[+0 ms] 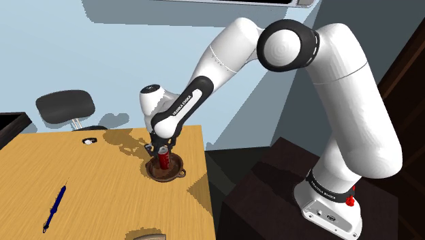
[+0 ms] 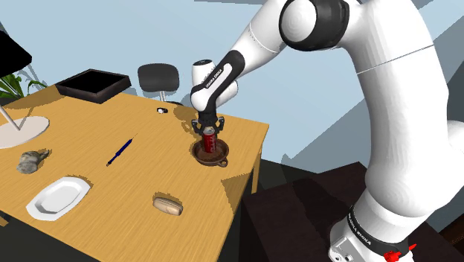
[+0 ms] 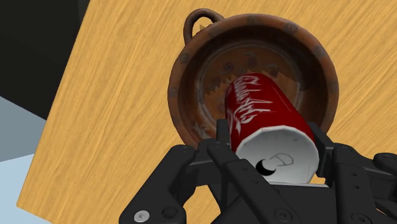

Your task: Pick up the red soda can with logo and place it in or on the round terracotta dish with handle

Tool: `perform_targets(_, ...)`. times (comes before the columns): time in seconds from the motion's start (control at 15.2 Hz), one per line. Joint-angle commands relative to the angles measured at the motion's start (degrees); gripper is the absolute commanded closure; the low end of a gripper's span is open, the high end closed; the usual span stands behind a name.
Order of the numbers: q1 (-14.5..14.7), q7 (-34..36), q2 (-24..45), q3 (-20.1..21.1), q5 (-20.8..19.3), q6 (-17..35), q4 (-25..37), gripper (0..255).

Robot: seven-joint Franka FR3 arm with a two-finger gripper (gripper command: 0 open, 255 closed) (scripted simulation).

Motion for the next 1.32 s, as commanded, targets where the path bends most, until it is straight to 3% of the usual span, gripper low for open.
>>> perform_targets(0.0, 0.02, 0.02, 0.12, -0.03, -0.04, 0.12, 0.04, 255)
perform_targets(0.26, 0.02, 0.02, 0.12, -0.03, -0.04, 0.12, 0.04, 255)
perform_targets(0.33, 0.02, 0.02, 0.12, -0.03, -0.04, 0.13, 0.04, 0)
perform_targets(0.66, 0.02, 0.02, 0.12, -0.03, -0.04, 0.13, 0.04, 0)
perform_targets(0.92, -0.93, -0.87, -5.39, 1.31, 1.41, -4.40, -0.91, 0)
perform_targets(1.25, -0.92, -0.87, -5.39, 1.30, 1.42, -4.40, -0.91, 0)
